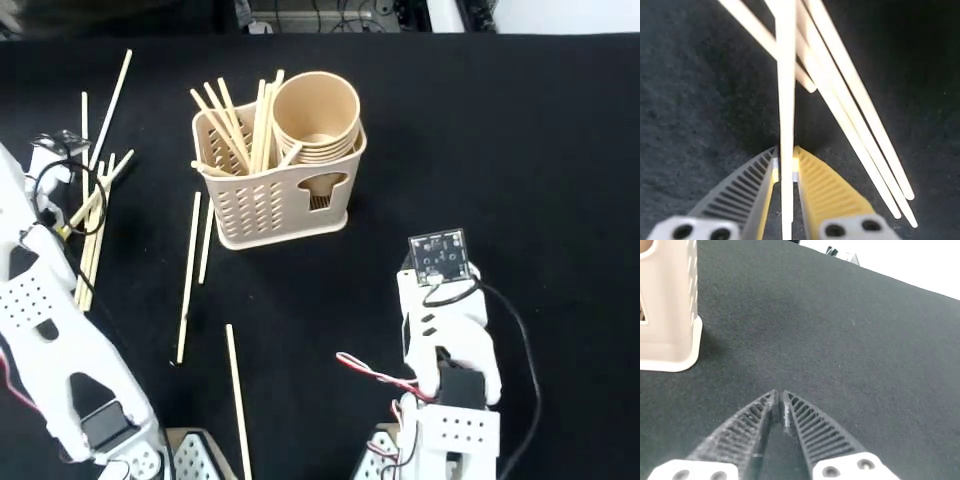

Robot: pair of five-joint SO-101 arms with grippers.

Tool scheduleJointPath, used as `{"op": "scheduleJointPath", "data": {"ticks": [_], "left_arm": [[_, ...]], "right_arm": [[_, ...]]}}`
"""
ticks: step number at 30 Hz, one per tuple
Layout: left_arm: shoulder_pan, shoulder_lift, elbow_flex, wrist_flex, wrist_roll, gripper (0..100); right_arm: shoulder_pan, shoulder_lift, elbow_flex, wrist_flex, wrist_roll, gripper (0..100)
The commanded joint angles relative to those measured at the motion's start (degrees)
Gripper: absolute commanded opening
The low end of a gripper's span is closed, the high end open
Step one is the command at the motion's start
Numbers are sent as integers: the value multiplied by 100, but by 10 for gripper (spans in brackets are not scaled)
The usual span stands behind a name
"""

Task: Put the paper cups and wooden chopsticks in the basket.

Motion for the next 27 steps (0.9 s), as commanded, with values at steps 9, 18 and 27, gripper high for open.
{"op": "scheduleJointPath", "data": {"ticks": [9,18,27], "left_arm": [[40,-1108,453,53,2488,28],[382,-4158,2114,26,4457,28],[664,-6426,2273,-1081,6031,29]], "right_arm": [[-79,-4,-13,-88,44,13],[-79,-13,-13,-88,44,13],[-70,-13,-13,-88,44,13]]}}
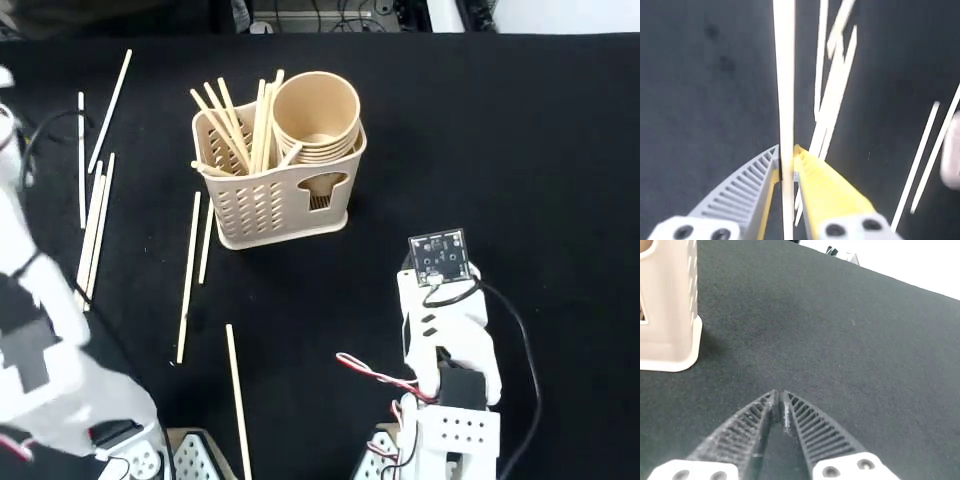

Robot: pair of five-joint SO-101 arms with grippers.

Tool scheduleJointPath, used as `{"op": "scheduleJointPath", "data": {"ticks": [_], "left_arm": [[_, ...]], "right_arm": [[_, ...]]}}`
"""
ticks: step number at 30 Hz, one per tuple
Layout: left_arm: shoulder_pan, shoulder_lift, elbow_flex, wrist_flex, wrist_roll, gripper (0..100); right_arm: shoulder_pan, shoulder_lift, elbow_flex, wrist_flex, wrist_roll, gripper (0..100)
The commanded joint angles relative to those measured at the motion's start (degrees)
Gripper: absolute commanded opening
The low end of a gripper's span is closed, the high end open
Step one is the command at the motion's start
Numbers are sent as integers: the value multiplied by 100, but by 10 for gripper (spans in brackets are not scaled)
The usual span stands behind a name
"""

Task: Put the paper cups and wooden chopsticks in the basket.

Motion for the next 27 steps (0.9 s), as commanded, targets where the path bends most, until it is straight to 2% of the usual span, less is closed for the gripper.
{"op": "scheduleJointPath", "data": {"ticks": [1,13,19,25,27], "left_arm": [[198,-1099,-48,-932,818,28],[1974,-2101,4,-3437,2497,28],[2738,-2400,110,-3675,2971,27],[3152,-2822,1156,-3701,3024,27],[3187,-3182,1780,-4009,3024,27]], "right_arm": [[-70,-13,-13,-88,44,13],[-70,-13,-13,-88,44,13],[-70,-13,-13,-88,44,13],[-70,-4,-13,-88,44,13],[-70,-13,-13,-88,44,13]]}}
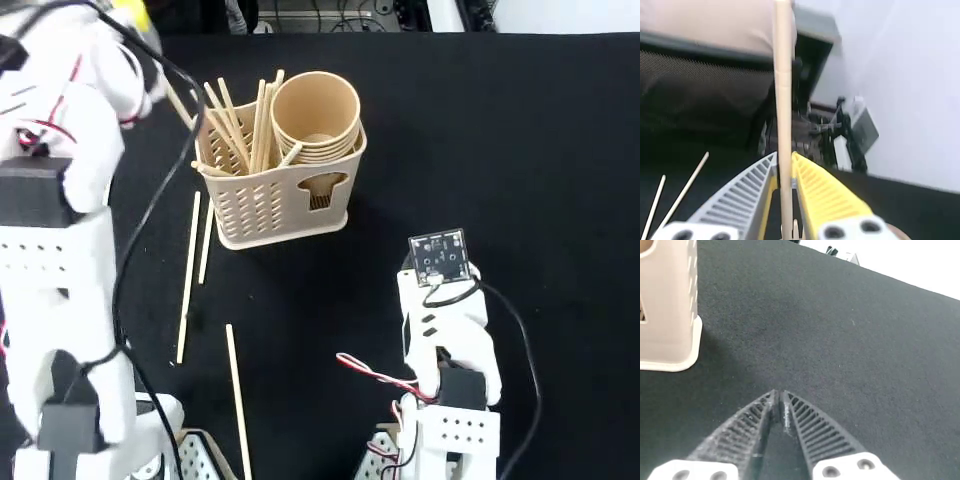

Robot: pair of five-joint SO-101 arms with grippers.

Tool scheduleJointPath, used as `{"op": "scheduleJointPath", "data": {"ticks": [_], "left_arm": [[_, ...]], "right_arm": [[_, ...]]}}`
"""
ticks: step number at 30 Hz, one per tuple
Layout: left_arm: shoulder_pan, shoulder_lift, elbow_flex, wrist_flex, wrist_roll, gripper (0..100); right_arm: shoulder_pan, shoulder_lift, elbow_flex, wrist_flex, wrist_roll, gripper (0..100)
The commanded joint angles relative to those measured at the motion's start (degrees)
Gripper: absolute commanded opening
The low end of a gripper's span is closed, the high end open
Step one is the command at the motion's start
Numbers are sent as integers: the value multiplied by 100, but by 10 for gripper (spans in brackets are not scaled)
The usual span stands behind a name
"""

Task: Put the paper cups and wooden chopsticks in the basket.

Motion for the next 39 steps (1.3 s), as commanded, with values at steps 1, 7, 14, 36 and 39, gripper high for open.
{"op": "scheduleJointPath", "data": {"ticks": [1,7,14,36,39], "left_arm": [[119,-923,1174,-800,88,27],[136,-2620,4338,-3921,70,27],[936,-2980,5982,-5354,-686,29],[963,-1477,5420,-3367,-633,263],[752,-1512,4699,-2303,-782,261]], "right_arm": [[-70,-13,-13,-88,44,13],[-79,-13,-13,-88,44,13],[-79,-13,-13,-88,44,13],[-79,-22,-13,-88,53,13],[-79,-13,-13,-88,53,13]]}}
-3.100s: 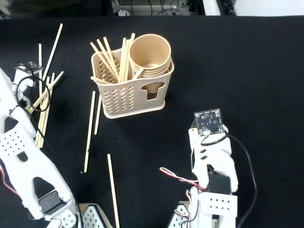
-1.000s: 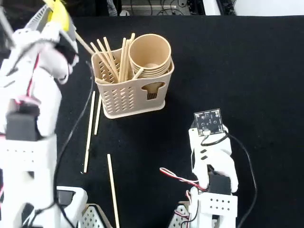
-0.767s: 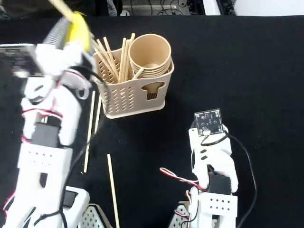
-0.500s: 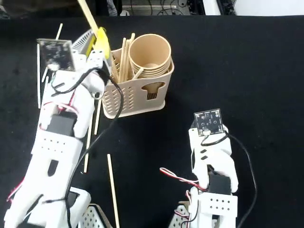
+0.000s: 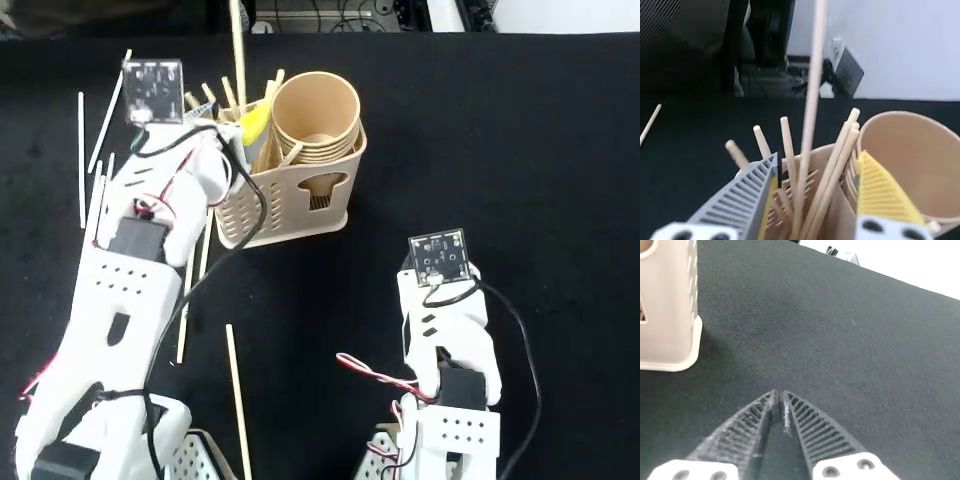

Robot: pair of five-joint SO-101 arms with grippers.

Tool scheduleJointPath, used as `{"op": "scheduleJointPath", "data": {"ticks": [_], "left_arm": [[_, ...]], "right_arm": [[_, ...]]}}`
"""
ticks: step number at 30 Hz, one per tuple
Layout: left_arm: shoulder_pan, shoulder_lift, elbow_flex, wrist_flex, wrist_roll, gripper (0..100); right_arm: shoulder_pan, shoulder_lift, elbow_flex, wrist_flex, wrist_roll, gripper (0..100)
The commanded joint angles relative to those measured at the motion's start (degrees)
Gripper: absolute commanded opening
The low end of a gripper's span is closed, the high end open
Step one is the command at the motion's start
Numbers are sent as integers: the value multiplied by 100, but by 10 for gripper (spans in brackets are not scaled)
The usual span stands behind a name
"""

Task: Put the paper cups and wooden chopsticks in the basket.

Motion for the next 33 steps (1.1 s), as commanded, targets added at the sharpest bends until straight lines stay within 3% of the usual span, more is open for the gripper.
{"op": "scheduleJointPath", "data": {"ticks": [1,4,6,10,14,20,26,29,32,33], "left_arm": [[-426,-53,-1314,1626,-97,260],[-1068,35,-1974,2901,-141,260],[-1719,211,-2105,3314,-149,260],[-2853,932,-2149,3490,-914,260],[-3459,2198,-2229,3446,-1609,263],[-3758,4475,-3055,3411,-2048,263],[-3829,6497,-4286,3596,-2031,252],[-3846,7226,-4963,4079,-2075,177],[-3811,7684,-5587,4536,-2084,26],[-3802,7789,-5745,4677,-2084,27]], "right_arm": [[-79,-13,-13,-88,53,13],[-79,-4,-13,-88,53,13],[-79,-4,-13,-88,53,13],[-79,-13,-13,-88,53,13],[-79,-22,-13,-88,53,13],[-79,-13,-13,-88,53,13],[-79,-4,-13,-88,53,13],[-79,-4,-13,-88,53,13],[-79,-4,-13,-88,53,13],[-79,-4,-13,-88,53,13]]}}
